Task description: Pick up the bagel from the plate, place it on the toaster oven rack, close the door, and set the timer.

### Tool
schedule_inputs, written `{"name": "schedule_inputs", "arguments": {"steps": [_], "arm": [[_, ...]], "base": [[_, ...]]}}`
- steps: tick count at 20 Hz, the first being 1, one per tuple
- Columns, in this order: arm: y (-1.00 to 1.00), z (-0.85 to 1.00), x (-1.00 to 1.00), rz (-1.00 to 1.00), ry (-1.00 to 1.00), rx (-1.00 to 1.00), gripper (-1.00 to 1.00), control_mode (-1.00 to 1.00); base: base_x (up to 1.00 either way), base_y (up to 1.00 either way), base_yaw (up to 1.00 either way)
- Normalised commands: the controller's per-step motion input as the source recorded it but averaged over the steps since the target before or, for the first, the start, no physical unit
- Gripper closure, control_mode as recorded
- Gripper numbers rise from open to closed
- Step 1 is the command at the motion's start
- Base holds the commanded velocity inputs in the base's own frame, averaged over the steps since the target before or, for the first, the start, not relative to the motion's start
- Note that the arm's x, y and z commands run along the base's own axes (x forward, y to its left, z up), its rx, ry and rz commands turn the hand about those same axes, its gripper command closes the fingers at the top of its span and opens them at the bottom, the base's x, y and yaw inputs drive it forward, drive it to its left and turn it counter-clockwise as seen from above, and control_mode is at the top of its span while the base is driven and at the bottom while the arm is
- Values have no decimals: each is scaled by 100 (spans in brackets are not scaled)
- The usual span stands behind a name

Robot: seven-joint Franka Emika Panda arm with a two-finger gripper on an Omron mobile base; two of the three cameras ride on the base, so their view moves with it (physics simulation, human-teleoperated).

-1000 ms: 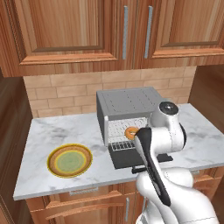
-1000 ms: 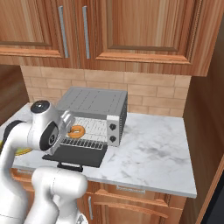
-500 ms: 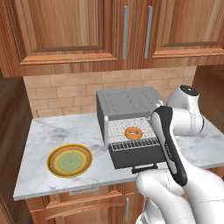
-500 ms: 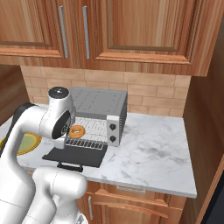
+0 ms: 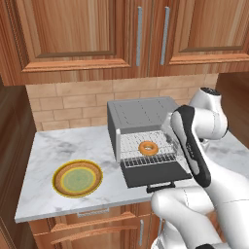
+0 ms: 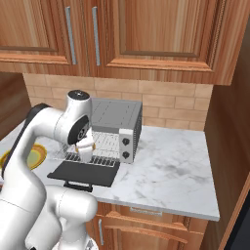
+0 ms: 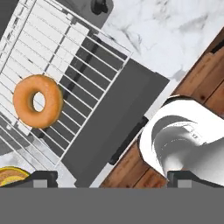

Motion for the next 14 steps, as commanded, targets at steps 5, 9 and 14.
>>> {"name": "schedule_inputs", "arguments": {"steps": [5,9,14], "arm": [[-7,-42,-2,38,-1,-16,-100,-100],[-9,-59,-17,20,-6,-9,-100,-100],[-13,-48,-7,11,-10,-2,-100,-100]], "base": [[0,0,0],[0,0,0],[0,0,0]]}}
